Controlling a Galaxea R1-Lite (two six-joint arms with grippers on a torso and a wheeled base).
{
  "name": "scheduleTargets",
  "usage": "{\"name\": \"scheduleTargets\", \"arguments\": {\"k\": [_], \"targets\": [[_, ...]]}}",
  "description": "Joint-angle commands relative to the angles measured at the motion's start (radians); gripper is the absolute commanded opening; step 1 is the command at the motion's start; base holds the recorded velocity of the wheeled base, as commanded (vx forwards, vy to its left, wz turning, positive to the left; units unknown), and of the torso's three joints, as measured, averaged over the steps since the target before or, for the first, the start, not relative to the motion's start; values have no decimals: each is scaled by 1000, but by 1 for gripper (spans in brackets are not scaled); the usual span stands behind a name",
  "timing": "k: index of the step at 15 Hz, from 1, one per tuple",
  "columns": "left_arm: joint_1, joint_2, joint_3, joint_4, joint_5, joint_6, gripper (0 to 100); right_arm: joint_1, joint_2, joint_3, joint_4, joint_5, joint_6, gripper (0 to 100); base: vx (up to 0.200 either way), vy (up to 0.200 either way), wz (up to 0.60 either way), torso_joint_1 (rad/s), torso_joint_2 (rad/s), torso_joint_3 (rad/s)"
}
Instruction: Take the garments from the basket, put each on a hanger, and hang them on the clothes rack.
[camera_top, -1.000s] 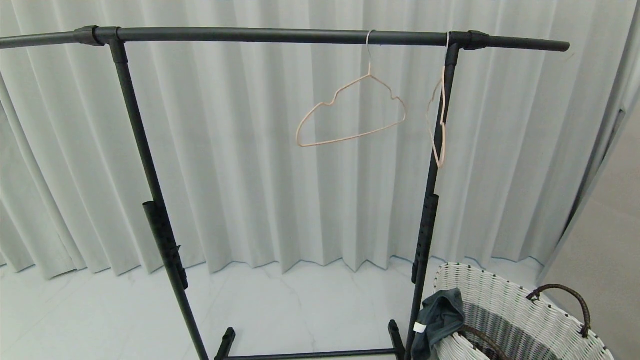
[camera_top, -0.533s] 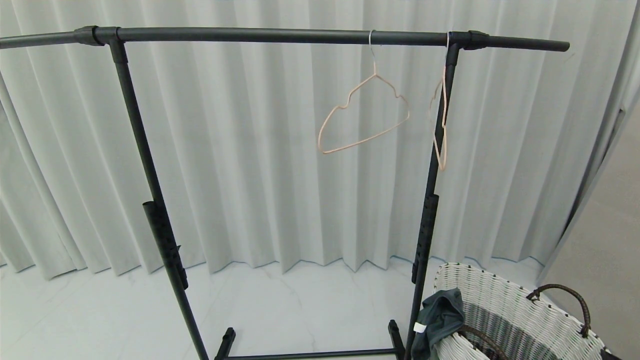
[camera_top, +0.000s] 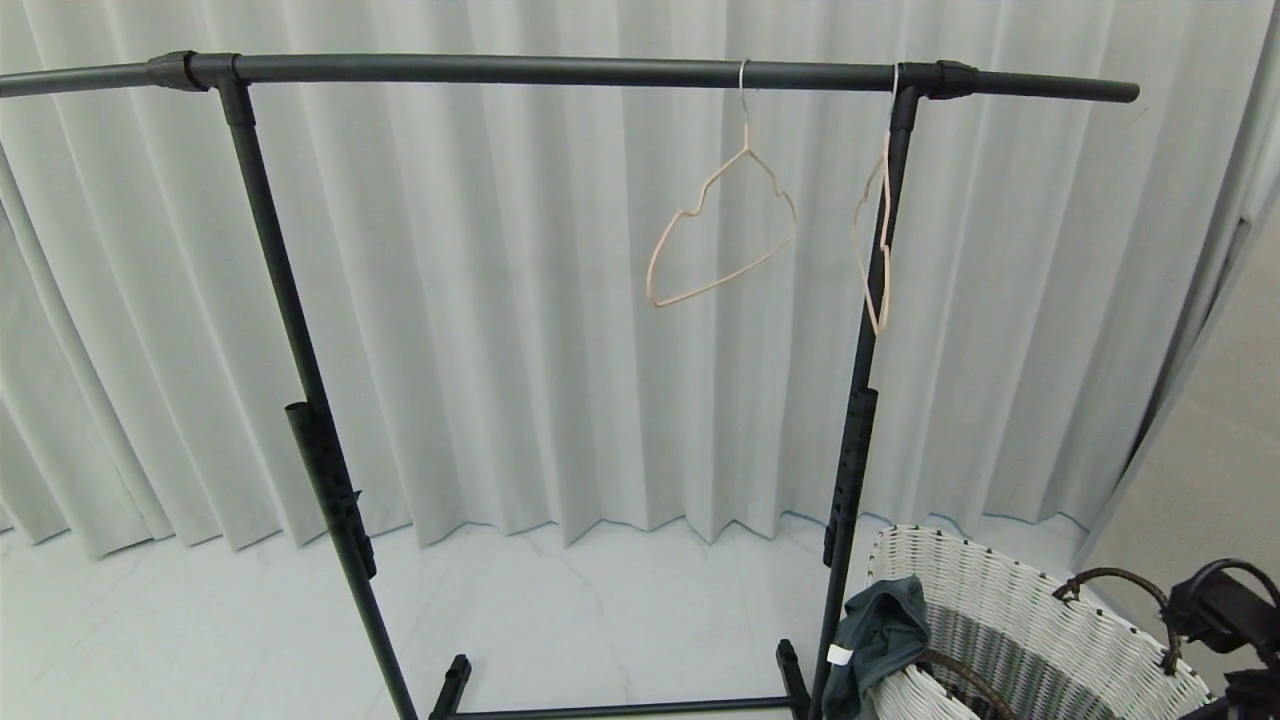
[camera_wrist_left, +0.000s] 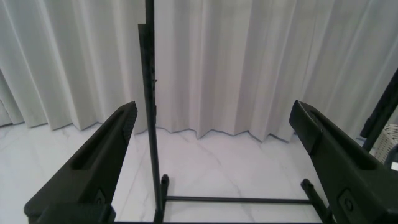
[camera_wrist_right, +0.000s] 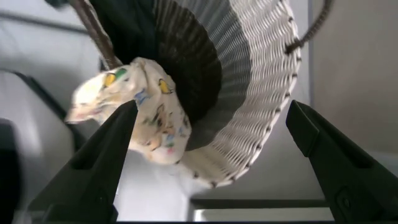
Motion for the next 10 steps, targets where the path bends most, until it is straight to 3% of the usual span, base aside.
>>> {"name": "scheduleTargets", "arguments": {"k": [1, 4, 10], "targets": [[0, 2, 0, 0, 0, 0, 100, -15, 239, 65, -139, 17, -100, 100, 0, 0, 0, 0, 0, 0], [0, 2, 0, 0, 0, 0, 100, -18, 253, 71, -140, 89, -165, 100, 0, 0, 0, 0, 0, 0], [0, 0, 0, 0, 3, -6, 100, -32, 363, 68, -159, 80, -186, 100, 0, 0, 0, 0, 0, 0]]}}
